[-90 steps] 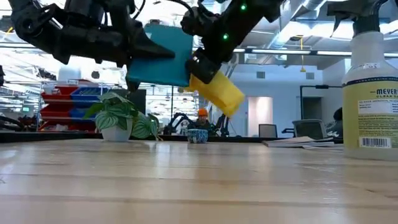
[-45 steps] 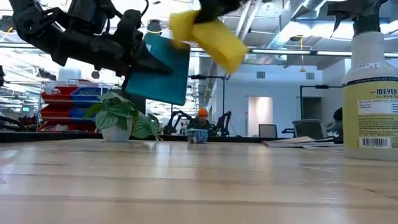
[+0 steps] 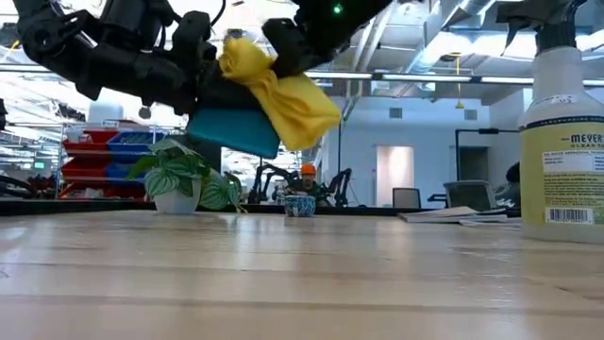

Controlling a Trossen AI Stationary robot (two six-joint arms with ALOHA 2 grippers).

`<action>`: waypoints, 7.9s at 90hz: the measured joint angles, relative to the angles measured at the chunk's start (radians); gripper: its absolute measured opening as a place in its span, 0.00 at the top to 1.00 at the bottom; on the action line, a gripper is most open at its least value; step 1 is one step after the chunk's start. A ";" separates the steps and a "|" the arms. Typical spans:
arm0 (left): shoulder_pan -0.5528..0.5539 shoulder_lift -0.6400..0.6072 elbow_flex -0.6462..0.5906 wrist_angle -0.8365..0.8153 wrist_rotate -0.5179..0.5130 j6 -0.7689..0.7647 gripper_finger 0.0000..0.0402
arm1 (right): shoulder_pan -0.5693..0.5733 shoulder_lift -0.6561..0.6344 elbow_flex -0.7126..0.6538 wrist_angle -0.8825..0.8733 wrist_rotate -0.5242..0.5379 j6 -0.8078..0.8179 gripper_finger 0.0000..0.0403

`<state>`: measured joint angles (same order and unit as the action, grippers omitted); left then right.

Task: Apply microfiber cloth
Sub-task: Wipe the back of the blue tablet using the yellow microfiber cloth

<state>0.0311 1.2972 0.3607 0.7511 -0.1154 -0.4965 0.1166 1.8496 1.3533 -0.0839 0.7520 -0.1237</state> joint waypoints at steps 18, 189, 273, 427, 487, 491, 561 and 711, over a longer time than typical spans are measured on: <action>0.014 -0.025 0.000 0.010 0.006 0.037 0.97 | 0.030 0.001 -0.001 -0.155 -0.077 0.116 0.99; -0.088 -0.139 0.004 -0.068 -0.026 0.211 0.97 | -0.208 -0.280 -0.328 0.272 -0.953 0.169 0.47; -0.090 -0.139 0.003 -0.072 -0.004 0.240 0.94 | -0.177 -0.115 -0.326 0.690 -0.911 0.281 0.96; -0.055 -0.314 0.004 -0.302 -0.248 0.266 0.98 | -0.088 -0.043 -0.265 0.138 -0.862 -0.042 0.36; 0.014 -0.346 -0.014 -0.423 -0.254 0.007 0.98 | -0.012 0.054 -0.210 0.196 -0.639 -0.067 0.98; 0.029 -0.346 -0.028 -0.409 -0.241 -0.016 0.99 | 0.006 0.008 -0.210 0.193 -0.578 -0.091 0.99; 0.092 -0.344 -0.156 0.032 -0.089 -0.170 0.99 | -0.010 0.160 -0.070 0.543 -0.190 -0.412 1.00; 0.074 -0.346 -0.154 -0.010 -0.128 -0.107 0.97 | -0.001 0.244 0.038 0.456 -0.174 -0.419 1.00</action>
<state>0.1054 0.9516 0.2062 0.7406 -0.2432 -0.6040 0.1157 2.0941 1.3916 0.3723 0.5779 -0.5431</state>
